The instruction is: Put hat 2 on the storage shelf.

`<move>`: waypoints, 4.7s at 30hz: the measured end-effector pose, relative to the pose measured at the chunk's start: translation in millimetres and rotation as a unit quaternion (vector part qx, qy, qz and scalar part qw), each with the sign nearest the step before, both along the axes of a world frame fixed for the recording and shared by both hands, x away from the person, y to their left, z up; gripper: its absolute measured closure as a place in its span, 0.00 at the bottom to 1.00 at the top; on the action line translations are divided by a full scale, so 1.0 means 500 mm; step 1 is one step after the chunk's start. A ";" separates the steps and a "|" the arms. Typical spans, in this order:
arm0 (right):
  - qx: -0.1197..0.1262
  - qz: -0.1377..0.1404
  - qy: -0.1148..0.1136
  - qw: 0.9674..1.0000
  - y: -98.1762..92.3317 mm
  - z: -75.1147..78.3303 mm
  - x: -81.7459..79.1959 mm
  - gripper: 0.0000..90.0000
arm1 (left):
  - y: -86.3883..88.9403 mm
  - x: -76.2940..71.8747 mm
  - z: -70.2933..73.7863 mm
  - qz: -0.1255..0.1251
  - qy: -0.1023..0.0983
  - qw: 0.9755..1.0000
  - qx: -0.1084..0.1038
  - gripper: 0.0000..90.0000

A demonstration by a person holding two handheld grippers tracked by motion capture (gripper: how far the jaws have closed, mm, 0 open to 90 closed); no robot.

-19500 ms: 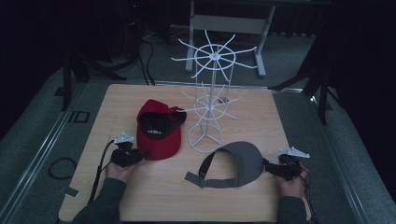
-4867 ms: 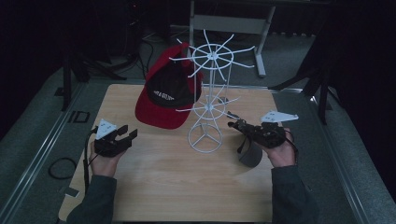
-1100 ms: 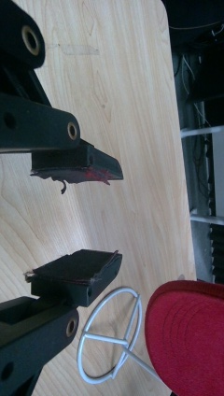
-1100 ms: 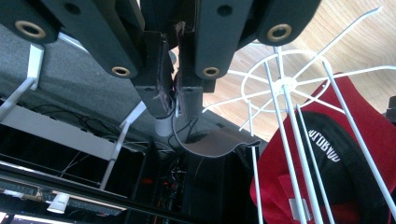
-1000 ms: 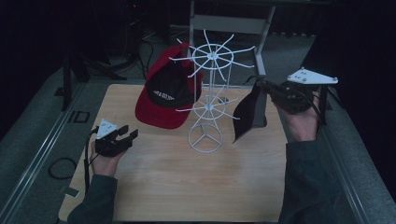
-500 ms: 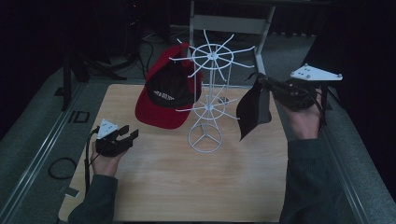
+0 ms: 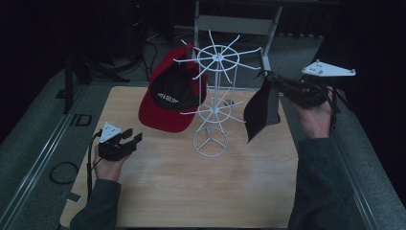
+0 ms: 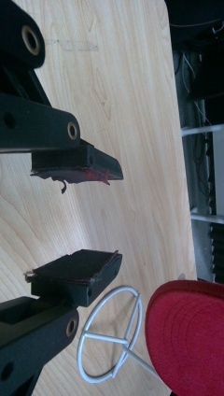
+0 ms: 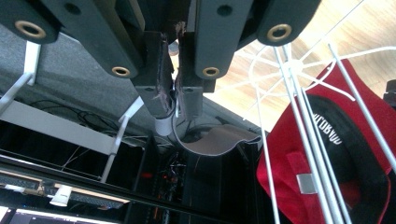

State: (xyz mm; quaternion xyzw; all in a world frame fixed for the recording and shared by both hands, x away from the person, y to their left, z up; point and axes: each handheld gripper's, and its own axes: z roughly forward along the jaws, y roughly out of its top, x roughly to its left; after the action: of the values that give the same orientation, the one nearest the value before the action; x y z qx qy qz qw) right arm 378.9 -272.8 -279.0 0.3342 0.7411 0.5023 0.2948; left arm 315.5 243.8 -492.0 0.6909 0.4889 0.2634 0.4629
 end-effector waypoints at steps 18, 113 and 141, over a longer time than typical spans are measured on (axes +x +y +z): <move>0.033 0.025 -0.008 0.999 -0.009 0.040 0.053 0.94 | -0.002 0.002 0.001 -0.002 0.001 1.000 -0.001 0.60; 0.039 0.117 -0.003 0.992 0.069 0.143 0.049 0.93 | -0.016 -0.007 0.015 -0.018 -0.010 1.000 -0.010 0.60; 0.033 0.102 0.021 0.994 0.023 0.096 0.060 0.47 | -0.015 -0.007 0.011 -0.018 -0.008 1.000 -0.010 0.60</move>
State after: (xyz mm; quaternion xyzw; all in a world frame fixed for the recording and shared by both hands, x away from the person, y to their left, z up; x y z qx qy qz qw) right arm 408.7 -261.1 -230.9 0.2767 0.7603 0.5469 0.2149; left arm 312.0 236.1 -486.6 0.6930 0.4753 0.2550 0.4783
